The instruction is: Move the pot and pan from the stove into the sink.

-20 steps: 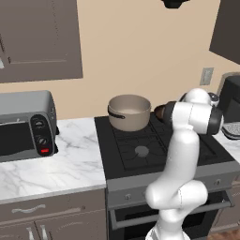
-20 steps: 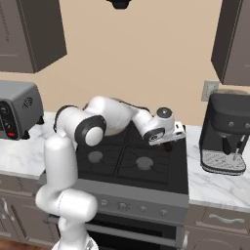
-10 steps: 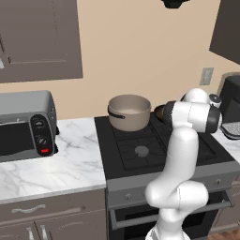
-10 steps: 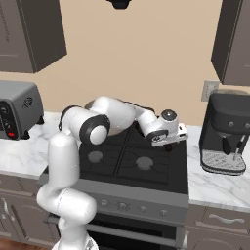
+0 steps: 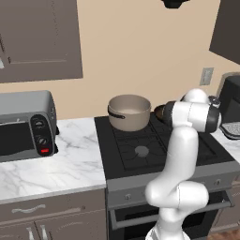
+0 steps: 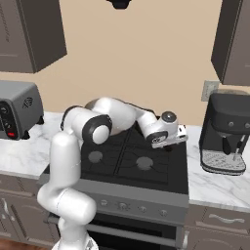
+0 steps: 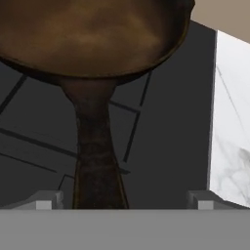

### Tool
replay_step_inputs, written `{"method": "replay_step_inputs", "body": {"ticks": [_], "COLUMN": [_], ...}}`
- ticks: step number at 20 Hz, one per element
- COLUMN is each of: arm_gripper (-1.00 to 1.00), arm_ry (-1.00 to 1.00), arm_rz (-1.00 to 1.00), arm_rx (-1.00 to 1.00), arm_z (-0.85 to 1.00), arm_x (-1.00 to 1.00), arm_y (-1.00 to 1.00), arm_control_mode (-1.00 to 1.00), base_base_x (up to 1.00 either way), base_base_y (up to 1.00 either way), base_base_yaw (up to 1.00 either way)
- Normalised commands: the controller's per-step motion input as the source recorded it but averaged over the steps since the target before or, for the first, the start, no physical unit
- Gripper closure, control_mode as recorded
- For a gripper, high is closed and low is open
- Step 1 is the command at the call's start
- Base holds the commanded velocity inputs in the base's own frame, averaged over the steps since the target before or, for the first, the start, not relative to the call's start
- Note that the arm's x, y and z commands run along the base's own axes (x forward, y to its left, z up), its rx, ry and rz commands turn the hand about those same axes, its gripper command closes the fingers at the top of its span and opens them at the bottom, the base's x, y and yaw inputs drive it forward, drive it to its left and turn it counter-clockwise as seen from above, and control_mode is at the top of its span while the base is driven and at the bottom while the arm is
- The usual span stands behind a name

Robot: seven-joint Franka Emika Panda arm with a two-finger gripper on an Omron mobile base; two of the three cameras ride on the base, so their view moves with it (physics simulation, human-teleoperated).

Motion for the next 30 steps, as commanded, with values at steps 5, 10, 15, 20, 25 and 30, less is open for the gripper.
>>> {"method": "replay_step_inputs", "body": {"ticks": [5, 10, 15, 20, 25, 30], "arm_gripper": [-1.00, 1.00, 1.00, 1.00, 1.00, 1.00], "arm_ry": [0.00, 0.00, 0.00, 0.00, 0.01, 0.04], "arm_rz": [0.00, 0.00, 0.00, 0.00, 0.00, 0.00], "arm_rx": [0.00, 0.00, 0.00, 0.02, 0.03, 0.04], "arm_z": [-0.16, -0.19, 0.00, 0.25, 0.73, 0.87], "arm_x": [0.05, 0.06, 0.00, 0.00, 0.00, 0.03], "arm_y": [0.00, 0.00, 0.00, 0.00, 0.00, 0.01], "arm_control_mode": [-1.00, -1.00, -1.00, -1.00, -1.00, -1.00], "base_base_x": [0.00, 0.00, 0.00, 0.00, 0.00, 0.00], "base_base_y": [0.00, 0.00, 0.00, 0.00, 0.00, 0.00], "base_base_yaw": [0.00, 0.00, 0.00, 0.00, 0.00, 0.00]}}
